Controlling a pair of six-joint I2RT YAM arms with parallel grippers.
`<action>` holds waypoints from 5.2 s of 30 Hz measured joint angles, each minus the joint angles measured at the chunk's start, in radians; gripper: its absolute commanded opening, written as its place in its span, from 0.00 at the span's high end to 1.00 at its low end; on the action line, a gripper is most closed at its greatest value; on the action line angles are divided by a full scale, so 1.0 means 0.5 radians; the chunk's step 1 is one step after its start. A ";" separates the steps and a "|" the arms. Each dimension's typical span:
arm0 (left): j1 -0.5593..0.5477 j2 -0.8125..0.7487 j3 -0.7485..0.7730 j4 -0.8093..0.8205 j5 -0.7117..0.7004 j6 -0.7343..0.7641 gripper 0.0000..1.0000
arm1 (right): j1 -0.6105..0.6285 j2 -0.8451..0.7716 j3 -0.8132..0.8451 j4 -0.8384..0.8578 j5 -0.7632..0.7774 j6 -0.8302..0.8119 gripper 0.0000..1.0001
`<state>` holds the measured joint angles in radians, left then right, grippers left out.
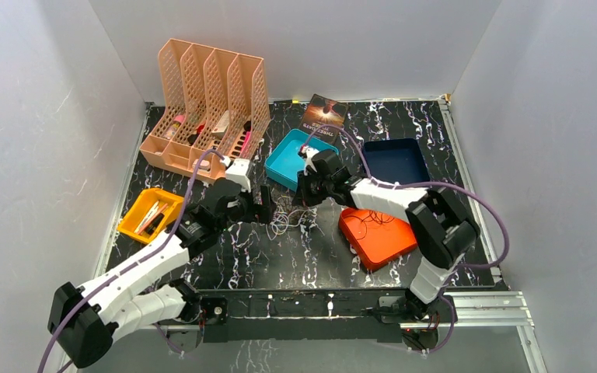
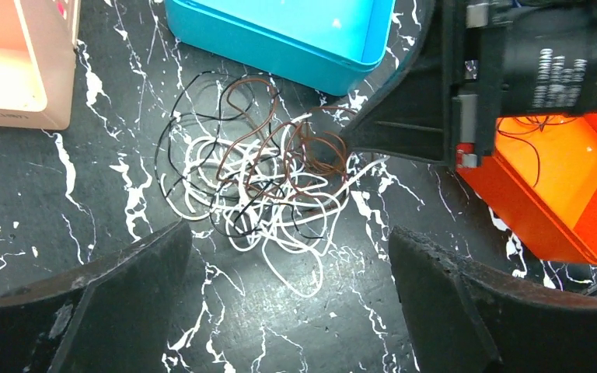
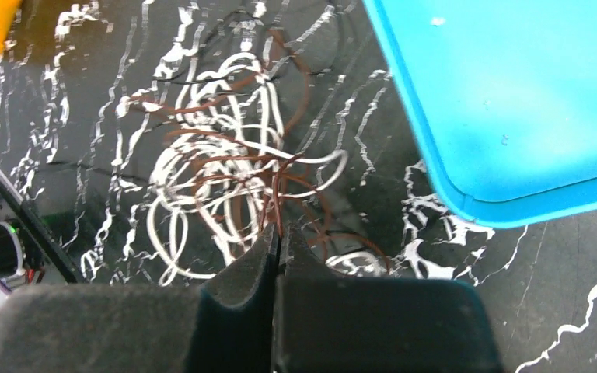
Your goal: Untangle the cables
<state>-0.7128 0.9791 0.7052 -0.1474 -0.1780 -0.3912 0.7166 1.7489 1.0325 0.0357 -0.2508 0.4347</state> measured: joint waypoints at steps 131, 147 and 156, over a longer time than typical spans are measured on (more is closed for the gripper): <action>0.005 -0.134 -1.035 1.920 0.016 0.314 0.13 | 0.260 -1.482 0.818 -1.266 1.559 -0.183 1.00; 0.006 -0.114 -0.420 0.923 -0.311 0.132 0.02 | 0.260 -1.504 0.667 -2.084 2.207 0.306 1.00; 0.006 -0.014 -0.260 0.590 -0.410 0.084 0.02 | 0.260 -1.534 0.520 -2.201 2.279 0.489 1.00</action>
<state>-0.7097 0.9718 0.5751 0.1474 -0.3828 -0.3492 0.8467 0.9821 1.2922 -1.0649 0.8886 0.6792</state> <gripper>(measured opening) 0.983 0.021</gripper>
